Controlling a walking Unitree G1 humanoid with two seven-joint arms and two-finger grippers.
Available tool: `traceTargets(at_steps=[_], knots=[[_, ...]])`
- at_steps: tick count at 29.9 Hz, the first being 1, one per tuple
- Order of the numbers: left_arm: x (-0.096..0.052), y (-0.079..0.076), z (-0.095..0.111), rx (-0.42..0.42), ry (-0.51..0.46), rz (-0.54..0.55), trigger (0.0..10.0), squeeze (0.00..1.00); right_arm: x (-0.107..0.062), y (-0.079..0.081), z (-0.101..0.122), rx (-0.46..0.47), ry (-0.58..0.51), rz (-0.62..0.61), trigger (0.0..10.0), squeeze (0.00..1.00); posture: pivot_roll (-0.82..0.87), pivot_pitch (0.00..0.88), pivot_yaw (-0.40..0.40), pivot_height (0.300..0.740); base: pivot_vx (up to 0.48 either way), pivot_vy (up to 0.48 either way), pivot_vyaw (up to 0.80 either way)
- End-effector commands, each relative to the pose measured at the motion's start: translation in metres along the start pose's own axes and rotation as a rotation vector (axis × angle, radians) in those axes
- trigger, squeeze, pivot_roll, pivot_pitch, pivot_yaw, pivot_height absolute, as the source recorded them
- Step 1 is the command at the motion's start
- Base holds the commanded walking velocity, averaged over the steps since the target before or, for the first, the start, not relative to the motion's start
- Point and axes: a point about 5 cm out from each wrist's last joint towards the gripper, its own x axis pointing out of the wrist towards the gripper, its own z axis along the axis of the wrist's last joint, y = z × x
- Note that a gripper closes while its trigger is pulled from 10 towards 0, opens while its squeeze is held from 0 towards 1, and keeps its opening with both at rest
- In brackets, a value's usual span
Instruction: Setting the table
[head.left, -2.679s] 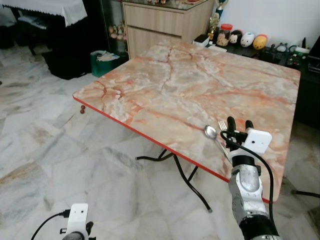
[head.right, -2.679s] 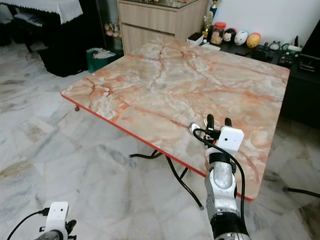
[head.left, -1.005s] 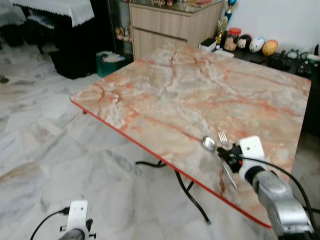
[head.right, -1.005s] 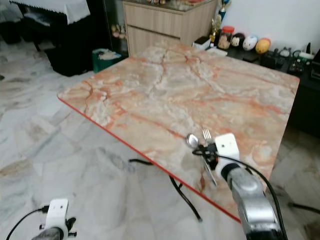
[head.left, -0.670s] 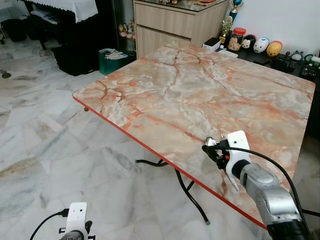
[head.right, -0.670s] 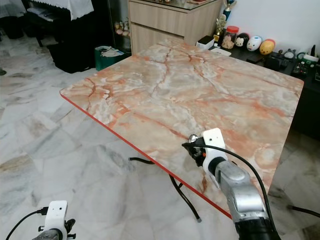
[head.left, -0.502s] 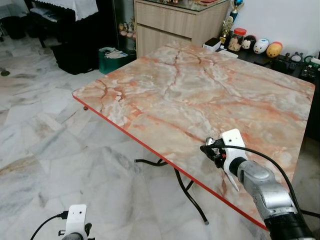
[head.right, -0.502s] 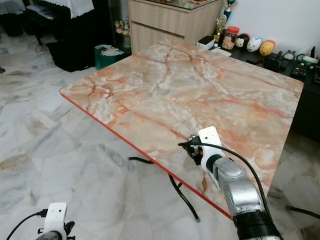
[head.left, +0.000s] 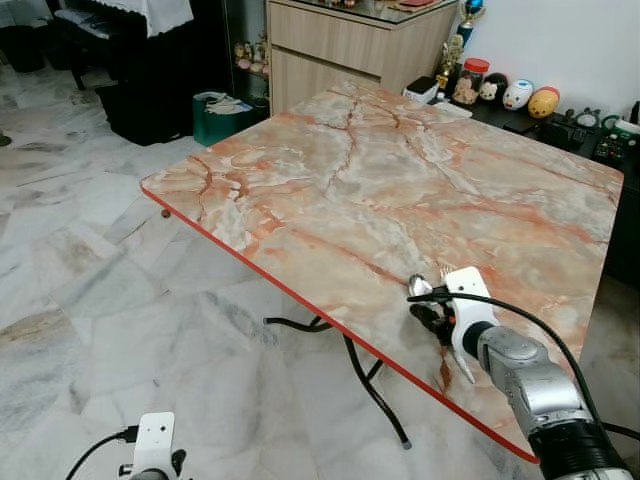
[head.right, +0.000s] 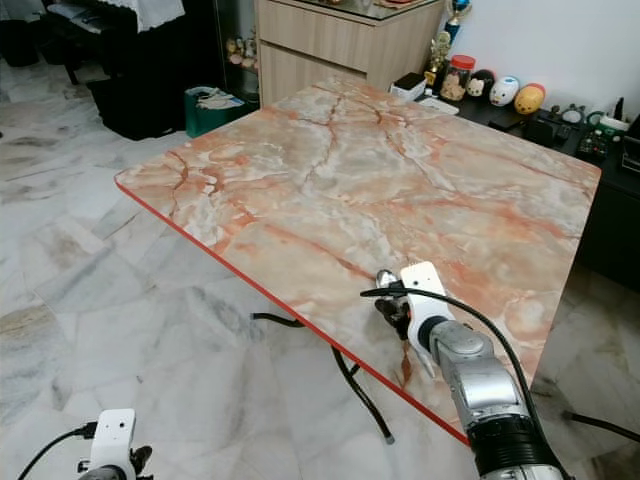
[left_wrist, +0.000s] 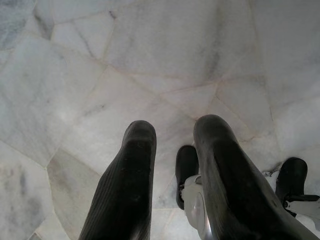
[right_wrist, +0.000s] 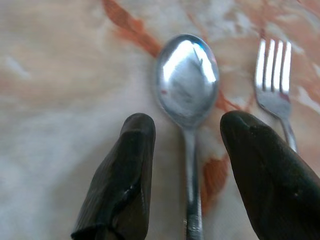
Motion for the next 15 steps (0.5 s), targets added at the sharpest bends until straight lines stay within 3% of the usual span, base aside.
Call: traceTargets(at_steps=[1,15], knots=[[-0.0010,-0.0019,-0.0062,-0.022,0.021,0.003,10.0,0.00,-0.0016,-0.0031,0.0045,0.034,-0.006,-0.022,10.0,0.00,0.13,0.000,-0.087,0.740,0.000,0.000,0.00],[-0.0010,-0.0014,-0.0065,-0.021,0.024,-0.003,10.0,0.00,-0.0087,-0.0024,-0.0009,0.079,0.003,-0.028,10.0,0.00,0.12,0.000,-0.080,0.740,0.000,0.000,0.00]])
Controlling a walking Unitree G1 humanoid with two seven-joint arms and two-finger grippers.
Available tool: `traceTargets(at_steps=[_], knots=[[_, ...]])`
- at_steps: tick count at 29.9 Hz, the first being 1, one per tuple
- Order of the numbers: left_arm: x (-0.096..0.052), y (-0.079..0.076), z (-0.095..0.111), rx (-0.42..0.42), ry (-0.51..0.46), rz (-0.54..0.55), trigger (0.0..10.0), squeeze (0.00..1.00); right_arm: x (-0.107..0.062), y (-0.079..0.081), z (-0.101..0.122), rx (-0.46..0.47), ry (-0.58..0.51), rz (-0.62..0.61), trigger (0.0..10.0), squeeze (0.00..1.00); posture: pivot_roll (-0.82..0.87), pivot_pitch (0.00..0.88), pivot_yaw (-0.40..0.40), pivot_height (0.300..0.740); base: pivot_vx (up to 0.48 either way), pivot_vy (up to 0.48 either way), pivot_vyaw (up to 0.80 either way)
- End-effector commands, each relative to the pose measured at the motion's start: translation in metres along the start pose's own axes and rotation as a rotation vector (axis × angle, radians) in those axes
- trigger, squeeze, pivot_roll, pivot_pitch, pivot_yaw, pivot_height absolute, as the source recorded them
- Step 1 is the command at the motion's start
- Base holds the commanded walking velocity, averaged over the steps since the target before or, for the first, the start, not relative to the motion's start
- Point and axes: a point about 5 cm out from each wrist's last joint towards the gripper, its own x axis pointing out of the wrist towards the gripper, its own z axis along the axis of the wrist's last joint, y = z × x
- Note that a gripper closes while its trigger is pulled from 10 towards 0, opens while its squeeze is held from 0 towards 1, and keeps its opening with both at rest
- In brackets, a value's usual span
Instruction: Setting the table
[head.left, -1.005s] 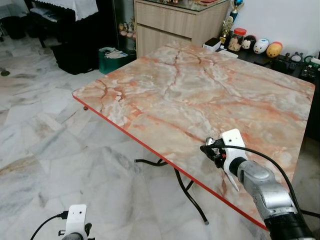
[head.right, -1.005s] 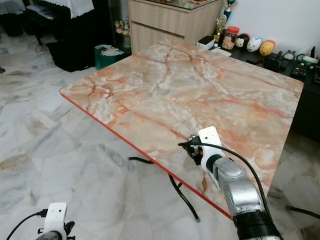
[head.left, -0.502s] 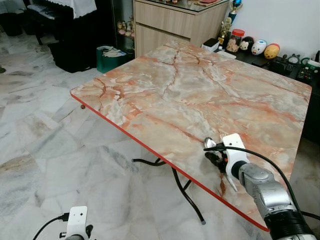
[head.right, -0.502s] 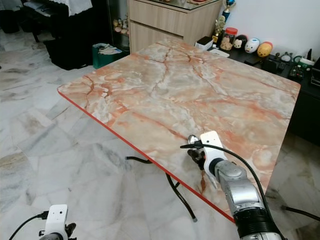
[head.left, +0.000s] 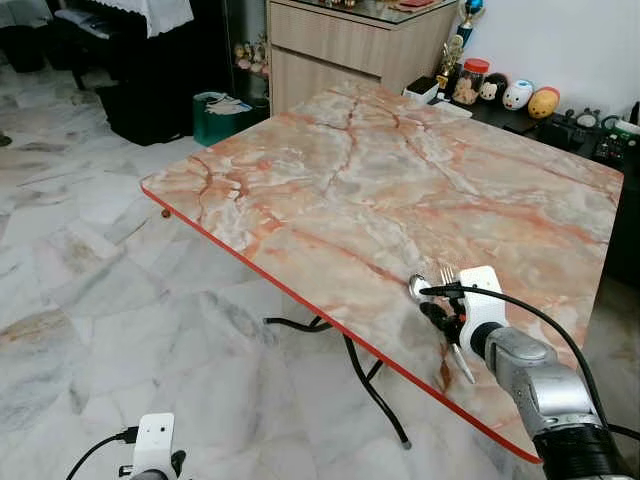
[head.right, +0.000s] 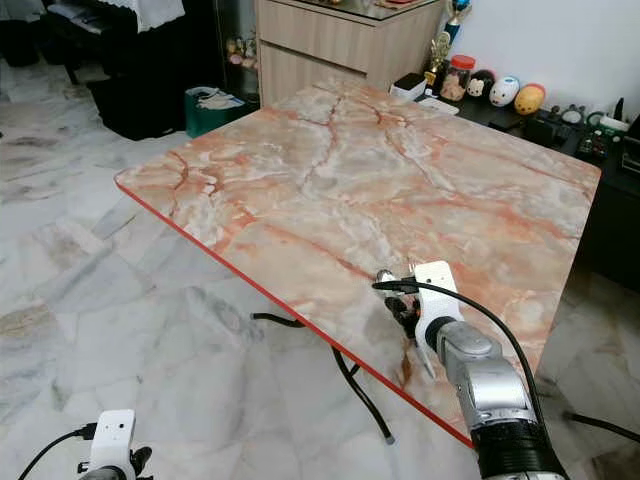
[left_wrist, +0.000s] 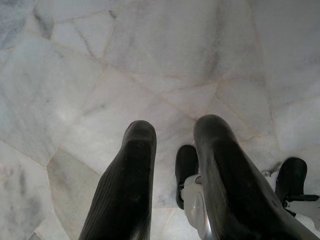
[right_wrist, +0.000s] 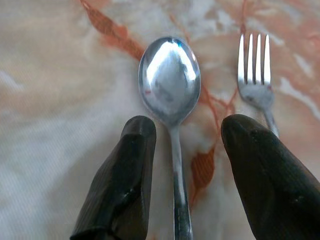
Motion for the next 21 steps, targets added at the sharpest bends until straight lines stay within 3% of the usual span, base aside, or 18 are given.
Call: traceTargets(at_steps=[1,21], knots=[[-0.001,-0.002,-0.006,-0.020,0.022,-0.004,10.0,0.00,-0.002,0.000,-0.001,0.010,0.004,-0.001,10.0,0.00,0.12,0.000,-0.080,0.740,0.000,0.000,0.00],[-0.001,-0.004,-0.007,-0.020,0.025,-0.007,10.0,0.00,0.005,0.008,-0.016,0.030,0.050,0.025,10.0,0.00,0.13,0.000,-0.086,0.740,0.000,0.000,0.00]])
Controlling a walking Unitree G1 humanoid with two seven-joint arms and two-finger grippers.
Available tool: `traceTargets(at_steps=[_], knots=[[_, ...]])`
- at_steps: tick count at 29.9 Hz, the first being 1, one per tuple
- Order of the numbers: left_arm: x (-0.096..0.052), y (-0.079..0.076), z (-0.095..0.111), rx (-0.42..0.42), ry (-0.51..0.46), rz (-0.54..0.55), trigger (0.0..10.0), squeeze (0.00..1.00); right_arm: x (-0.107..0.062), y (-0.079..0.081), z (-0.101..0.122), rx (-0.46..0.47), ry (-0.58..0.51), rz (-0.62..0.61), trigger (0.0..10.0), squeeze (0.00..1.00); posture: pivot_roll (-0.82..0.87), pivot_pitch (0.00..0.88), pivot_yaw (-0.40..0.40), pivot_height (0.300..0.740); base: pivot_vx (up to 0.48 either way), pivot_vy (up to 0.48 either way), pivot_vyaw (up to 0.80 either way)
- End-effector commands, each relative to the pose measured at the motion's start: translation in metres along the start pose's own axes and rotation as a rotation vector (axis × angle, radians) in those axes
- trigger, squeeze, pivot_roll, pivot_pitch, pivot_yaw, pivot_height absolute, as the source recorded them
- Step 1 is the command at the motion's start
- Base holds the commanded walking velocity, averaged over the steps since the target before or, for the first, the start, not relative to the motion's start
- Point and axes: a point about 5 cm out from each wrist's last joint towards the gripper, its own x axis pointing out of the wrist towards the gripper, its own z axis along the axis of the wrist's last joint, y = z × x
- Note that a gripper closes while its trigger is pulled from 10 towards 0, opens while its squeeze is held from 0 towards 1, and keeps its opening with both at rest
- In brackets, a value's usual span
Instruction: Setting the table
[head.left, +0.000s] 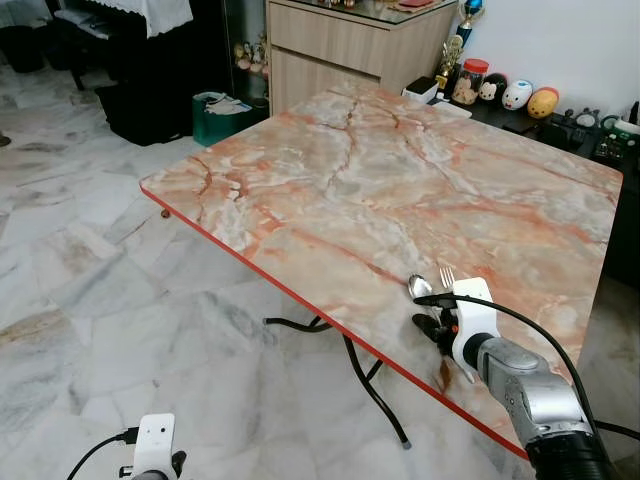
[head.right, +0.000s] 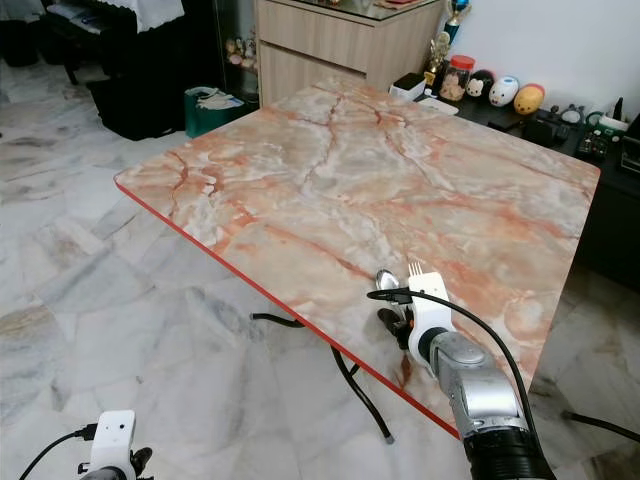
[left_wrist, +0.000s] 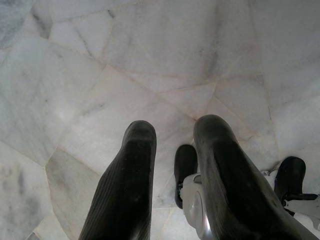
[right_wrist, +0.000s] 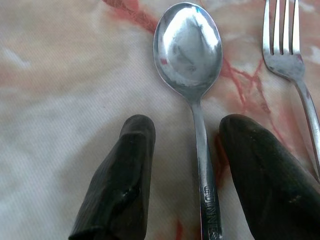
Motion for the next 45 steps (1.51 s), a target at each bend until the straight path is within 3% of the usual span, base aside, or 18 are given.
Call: traceTargets(at_steps=[1,8,9,10,20,23,32,40,41,42,43,44,45], knots=[[-0.001,-0.003,-0.006,-0.018,0.022,-0.004,10.0,0.00,0.002,-0.001,-0.005,-0.003,0.024,-0.005,10.0,0.00,0.13,0.000,-0.087,0.740,0.000,0.000,0.00],[-0.001,-0.005,-0.007,-0.016,0.023,-0.008,10.0,0.00,0.002,-0.004,-0.005,-0.002,0.024,-0.021,10.0,0.00,0.13,0.000,-0.088,0.740,0.000,0.000,0.00],[-0.001,-0.005,-0.007,-0.015,0.024,-0.009,10.0,0.00,0.002,-0.005,-0.005,-0.002,0.024,-0.023,5.6,0.00,0.13,0.000,-0.086,0.740,0.000,0.000,0.00],[-0.001,-0.005,-0.008,-0.015,0.026,-0.011,10.0,0.00,0.003,-0.005,-0.005,-0.009,0.023,-0.026,0.0,0.00,0.13,0.000,-0.086,0.740,0.000,0.000,0.00],[-0.001,-0.004,-0.009,-0.014,0.031,-0.014,10.0,0.00,0.005,0.000,-0.003,-0.018,0.014,-0.013,0.0,0.00,0.13,0.000,-0.083,0.740,0.000,0.000,0.00],[-0.002,0.010,-0.011,-0.013,0.041,-0.002,10.0,0.00,0.006,0.002,-0.004,-0.024,0.014,-0.009,0.0,0.00,0.13,0.000,-0.083,0.740,0.000,0.000,0.00],[-0.004,0.020,-0.013,-0.008,0.049,0.006,10.0,0.00,0.008,0.005,-0.002,-0.039,0.001,-0.004,0.0,0.00,0.14,0.000,-0.081,0.740,0.000,0.000,0.00],[-0.005,0.022,-0.016,0.002,0.060,0.005,10.0,0.00,0.008,0.013,0.011,-0.010,-0.112,-0.004,0.0,0.00,0.14,0.000,-0.080,0.740,0.000,0.000,0.00],[-0.005,0.022,-0.017,0.003,0.061,0.005,10.0,0.00,0.008,0.013,0.012,-0.016,-0.135,-0.008,2.2,0.00,0.14,0.000,-0.080,0.740,0.000,0.000,0.00],[-0.005,0.022,-0.017,0.005,0.062,0.004,10.0,0.00,0.006,0.014,0.015,-0.028,-0.170,-0.008,2.2,0.00,0.14,0.000,-0.080,0.740,0.000,0.000,0.00],[-0.005,0.021,-0.017,0.008,0.064,0.003,10.0,0.00,0.005,0.014,0.017,-0.034,-0.203,-0.007,7.4,0.00,0.14,0.000,-0.080,0.740,0.000,0.000,0.00],[-0.005,0.021,-0.017,0.011,0.065,0.003,10.0,0.00,0.004,0.015,0.018,-0.037,-0.224,-0.006,7.4,0.00,0.14,0.000,-0.079,0.740,0.000,0.000,0.00],[-0.005,0.020,-0.018,0.013,0.067,0.000,10.0,0.00,0.001,0.015,0.020,-0.035,-0.262,-0.012,10.0,0.00,0.14,0.000,-0.078,0.740,0.000,0.000,0.00]])
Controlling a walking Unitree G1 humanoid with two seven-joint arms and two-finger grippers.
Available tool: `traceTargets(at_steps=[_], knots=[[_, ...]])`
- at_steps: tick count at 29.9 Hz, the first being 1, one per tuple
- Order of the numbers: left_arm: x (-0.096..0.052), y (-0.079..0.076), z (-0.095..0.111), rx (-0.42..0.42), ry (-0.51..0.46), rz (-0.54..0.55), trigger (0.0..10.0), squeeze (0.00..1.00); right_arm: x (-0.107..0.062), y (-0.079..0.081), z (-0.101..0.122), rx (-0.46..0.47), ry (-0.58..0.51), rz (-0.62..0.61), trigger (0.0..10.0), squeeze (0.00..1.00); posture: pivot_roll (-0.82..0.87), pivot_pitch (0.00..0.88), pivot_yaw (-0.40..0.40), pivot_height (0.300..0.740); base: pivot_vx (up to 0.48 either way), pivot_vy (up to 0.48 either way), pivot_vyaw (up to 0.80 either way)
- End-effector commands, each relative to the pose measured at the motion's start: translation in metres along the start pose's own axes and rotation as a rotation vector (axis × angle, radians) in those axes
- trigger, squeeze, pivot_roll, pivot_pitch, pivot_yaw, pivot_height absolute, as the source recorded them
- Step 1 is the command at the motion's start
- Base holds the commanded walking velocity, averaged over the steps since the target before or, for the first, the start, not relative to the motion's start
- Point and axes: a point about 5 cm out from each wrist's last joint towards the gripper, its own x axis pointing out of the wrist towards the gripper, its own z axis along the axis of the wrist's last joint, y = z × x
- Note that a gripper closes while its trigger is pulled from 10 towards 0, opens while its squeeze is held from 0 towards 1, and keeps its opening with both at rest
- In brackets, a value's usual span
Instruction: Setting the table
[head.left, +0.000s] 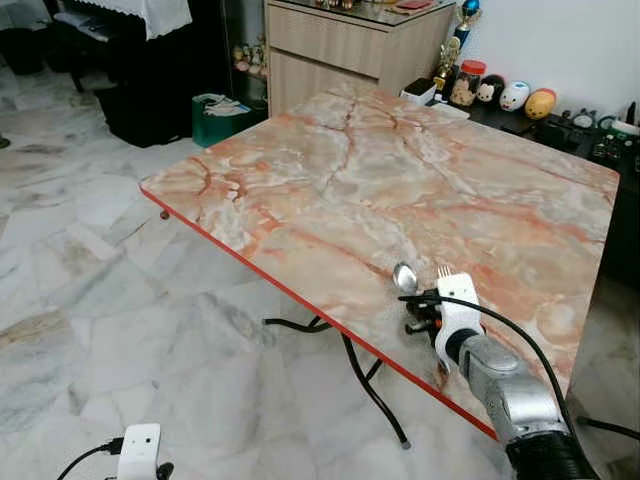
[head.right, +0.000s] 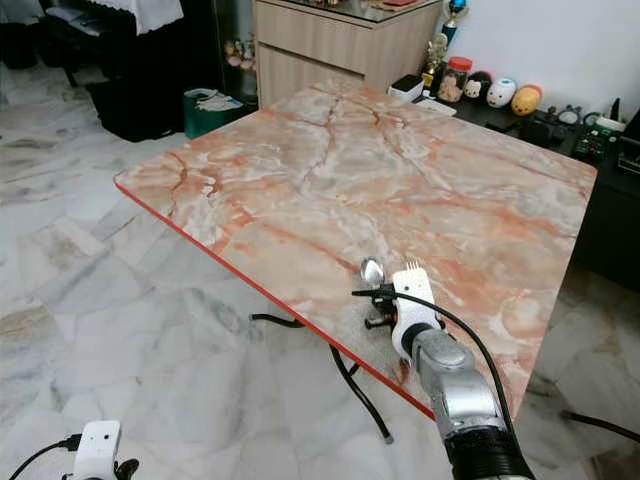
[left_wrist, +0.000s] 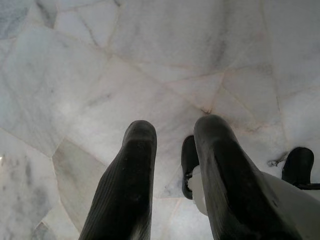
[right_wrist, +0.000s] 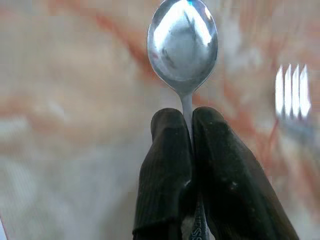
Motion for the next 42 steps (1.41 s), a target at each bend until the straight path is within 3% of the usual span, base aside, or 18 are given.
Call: traceTargets(at_steps=[1,4,6,7,12,15,18,27,36,42], knots=[[-0.001,-0.002,-0.008,0.003,0.037,-0.005,10.0,0.00,-0.005,-0.003,0.009,0.007,-0.085,-0.022,10.0,0.00,0.13,0.000,-0.078,0.740,0.000,0.000,0.00],[-0.001,-0.006,-0.009,0.005,0.039,-0.009,10.0,0.00,-0.009,-0.002,0.013,0.009,-0.148,-0.041,10.0,0.00,0.13,0.000,-0.076,0.740,0.000,0.000,0.00],[-0.001,-0.013,-0.010,0.009,0.041,-0.016,10.0,0.00,-0.017,-0.004,0.021,-0.064,-0.264,-0.113,10.0,0.00,0.13,0.000,-0.075,0.740,0.000,0.000,0.00],[-0.001,-0.013,-0.010,0.009,0.041,-0.016,10.0,0.00,-0.017,-0.004,0.021,-0.064,-0.264,-0.113,10.0,0.00,0.13,0.000,-0.075,0.740,0.000,0.000,0.00],[-0.001,-0.013,-0.011,0.016,0.040,-0.016,10.0,0.00,-0.031,-0.015,0.030,0.047,-0.445,-0.329,10.0,0.00,0.13,0.000,-0.068,0.740,0.000,0.000,0.00],[-0.001,-0.011,-0.011,0.010,0.036,-0.013,10.0,0.00,-0.036,-0.015,0.032,0.070,-0.484,-0.353,10.0,0.00,0.13,0.000,-0.068,0.740,0.000,0.000,0.00],[-0.003,0.003,-0.013,0.031,0.032,-0.005,10.0,0.00,-0.043,-0.002,0.030,-0.034,-0.548,-0.338,10.0,0.00,0.13,0.000,-0.065,0.740,0.000,0.000,0.00],[-0.004,0.014,-0.014,0.020,0.032,0.018,10.0,0.00,-0.039,0.014,0.030,-0.042,-0.600,-0.274,10.0,0.00,0.15,0.000,-0.044,0.740,0.000,0.000,0.00],[-0.003,0.018,-0.007,0.052,0.018,0.016,10.0,0.00,-0.039,0.012,0.022,-0.018,-0.600,-0.362,10.0,0.00,0.13,0.000,0.004,0.740,0.000,0.000,0.00],[-0.002,0.016,-0.001,0.064,0.004,0.006,10.0,0.00,-0.036,0.011,0.032,-0.005,-0.637,-0.392,10.0,0.00,0.09,0.000,-0.001,0.740,0.000,0.000,0.00]])
